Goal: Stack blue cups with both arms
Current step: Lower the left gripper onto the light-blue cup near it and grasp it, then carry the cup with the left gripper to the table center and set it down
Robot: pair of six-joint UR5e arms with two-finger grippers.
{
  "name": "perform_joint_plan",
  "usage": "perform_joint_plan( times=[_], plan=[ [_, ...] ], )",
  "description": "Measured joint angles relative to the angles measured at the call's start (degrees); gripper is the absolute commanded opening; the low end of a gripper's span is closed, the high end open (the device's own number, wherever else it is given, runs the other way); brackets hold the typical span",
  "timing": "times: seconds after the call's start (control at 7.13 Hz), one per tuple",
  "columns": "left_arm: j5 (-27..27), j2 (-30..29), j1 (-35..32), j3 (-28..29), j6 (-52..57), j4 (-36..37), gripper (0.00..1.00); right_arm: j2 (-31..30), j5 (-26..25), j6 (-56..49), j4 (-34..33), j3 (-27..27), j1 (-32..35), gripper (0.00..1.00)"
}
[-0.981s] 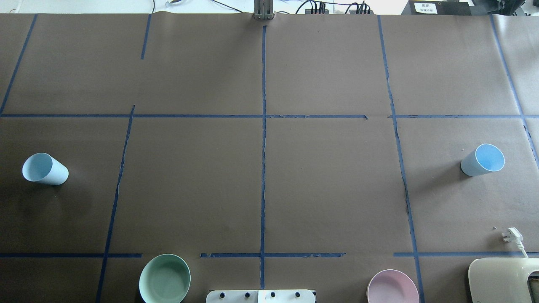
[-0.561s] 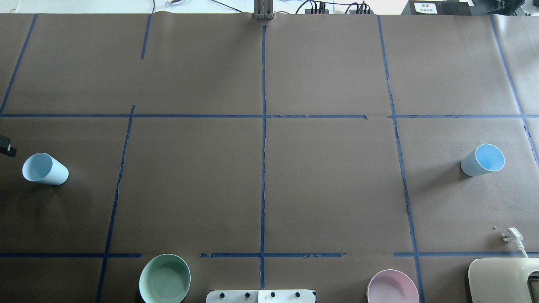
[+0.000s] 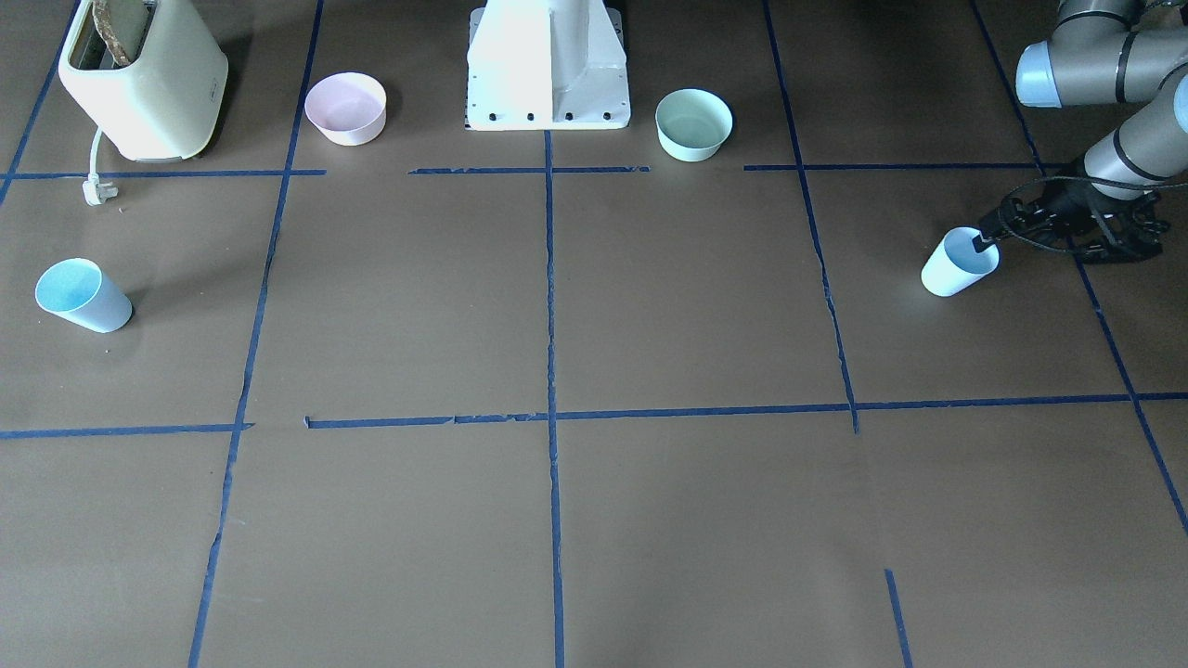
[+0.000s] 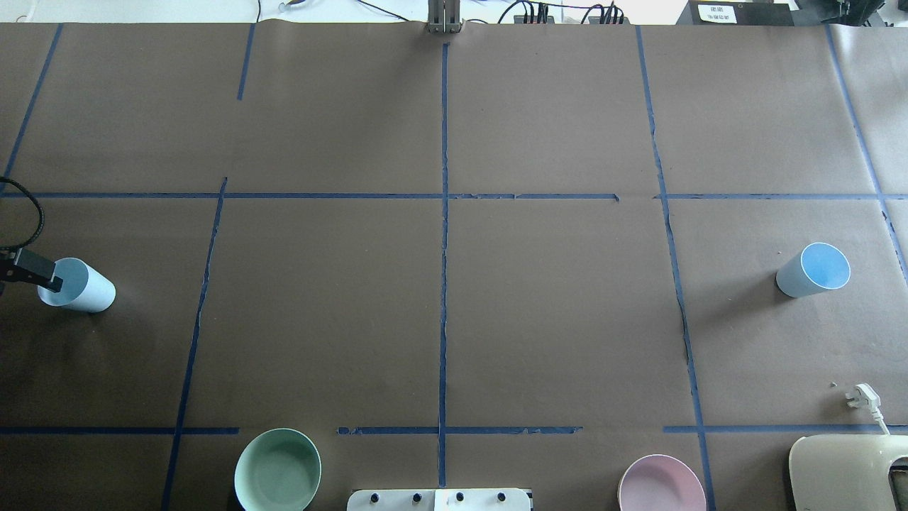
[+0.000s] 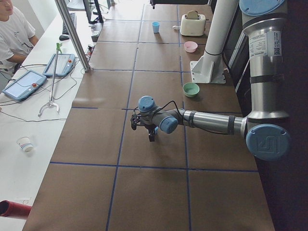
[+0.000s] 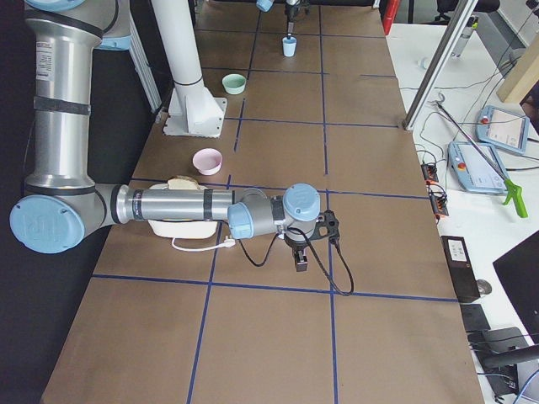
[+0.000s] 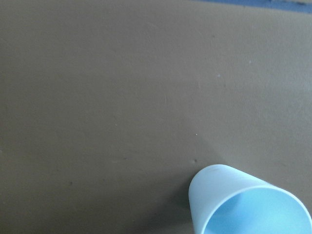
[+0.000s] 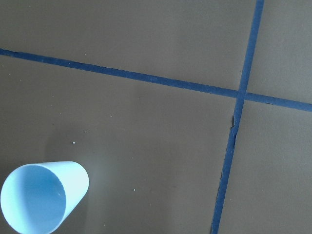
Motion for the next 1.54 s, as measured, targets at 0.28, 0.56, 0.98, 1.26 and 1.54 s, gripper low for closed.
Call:
perform_joint_plan(
  times=[0.28,0.56,0.98,1.26,1.54],
  plan=[
    [1.77,-0.88,1.88,1.42,-0.1,-0.15,0.13,0.01,-0.03,0.24,0.03,-0.03,-0.44,1.0],
    [2.3,-1.74,2.31,1.9,-0.21,-0.26,0.0,0.01,-0.04,0.32,0.06,-0.03,-0.74,1.0],
    [1.33,-8.55,3.19,0.02,-8.82,0.12,0.0,0.01,-0.04,0.27,0.1,0.02,-1.02,1.0],
    [2.42,-23.56,11.68,-0.85,-23.22,6.06,0.0,0.04,0.02,0.41,0.12,0.11,-1.21,1.0],
    [10.78,-40.25,21.37,3.27,-29.89,15.9,0.0,0.15,0.05,0.57,0.15,0.19,-1.57,1.0]
  ],
)
